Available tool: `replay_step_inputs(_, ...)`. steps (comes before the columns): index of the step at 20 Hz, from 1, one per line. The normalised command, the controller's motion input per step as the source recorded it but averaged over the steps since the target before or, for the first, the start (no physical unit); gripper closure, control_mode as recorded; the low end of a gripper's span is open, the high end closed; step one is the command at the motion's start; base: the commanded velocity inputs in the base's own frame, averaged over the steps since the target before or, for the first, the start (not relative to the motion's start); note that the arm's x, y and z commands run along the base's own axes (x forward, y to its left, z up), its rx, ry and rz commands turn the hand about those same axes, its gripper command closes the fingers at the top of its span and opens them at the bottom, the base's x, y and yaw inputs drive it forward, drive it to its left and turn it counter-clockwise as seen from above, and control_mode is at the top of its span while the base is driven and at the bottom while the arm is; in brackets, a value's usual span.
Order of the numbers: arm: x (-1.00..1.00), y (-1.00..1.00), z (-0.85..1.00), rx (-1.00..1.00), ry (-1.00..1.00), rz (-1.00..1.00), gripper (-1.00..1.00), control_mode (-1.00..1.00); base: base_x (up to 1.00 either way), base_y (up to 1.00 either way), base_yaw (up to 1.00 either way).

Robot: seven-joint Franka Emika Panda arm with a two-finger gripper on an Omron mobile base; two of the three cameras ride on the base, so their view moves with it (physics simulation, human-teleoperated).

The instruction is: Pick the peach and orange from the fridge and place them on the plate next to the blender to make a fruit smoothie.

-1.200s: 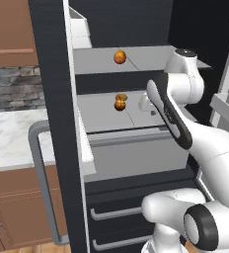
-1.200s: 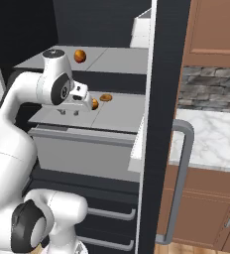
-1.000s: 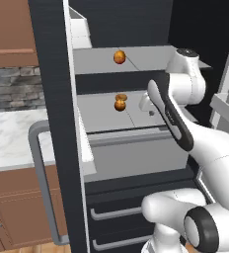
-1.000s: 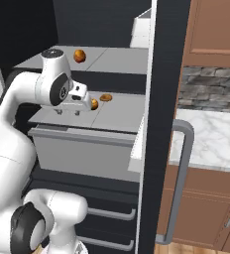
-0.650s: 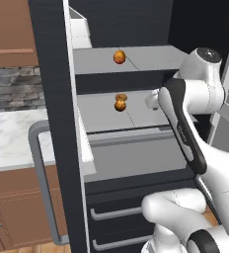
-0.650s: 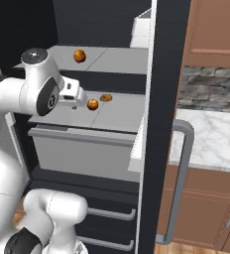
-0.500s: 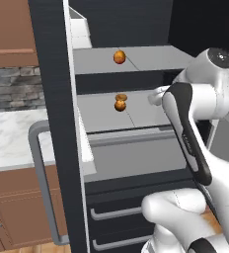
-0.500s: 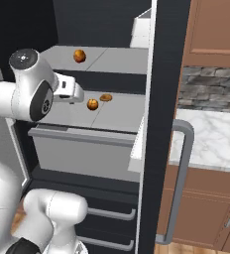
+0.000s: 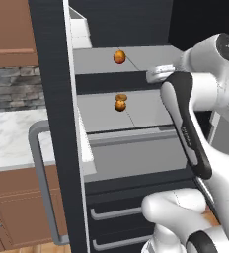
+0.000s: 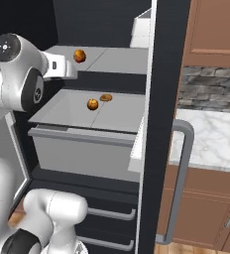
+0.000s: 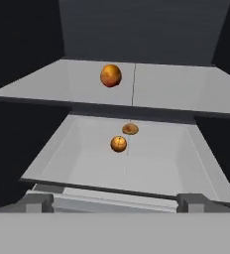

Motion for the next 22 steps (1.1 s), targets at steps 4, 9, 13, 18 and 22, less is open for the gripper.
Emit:
replay_step_inputs(4,0.54,0.21,0.1,0.04,0.04,-0.02,-1.0,-1.0,0.0,0.0,0.0)
replay_step_inputs(9,0.6,0.05,-0.1,0.01,0.14,-0.01,-1.0,-1.0,0.0,0.0,0.0)
replay_step_inputs(13,0.48,0.06,-0.22,0.0,0.16,0.0,-1.0,-1.0,0.0,0.0,0.0)
replay_step_inputs(18,0.19,0.05,-0.1,0.0,0.03,0.0,-1.0,-1.0,0.0,0.0,0.0)
replay_step_inputs(22,0.52,0.15,-0.2,0.0,-0.03,0.0,-1.0,-1.0,0.0,0.0,0.0)
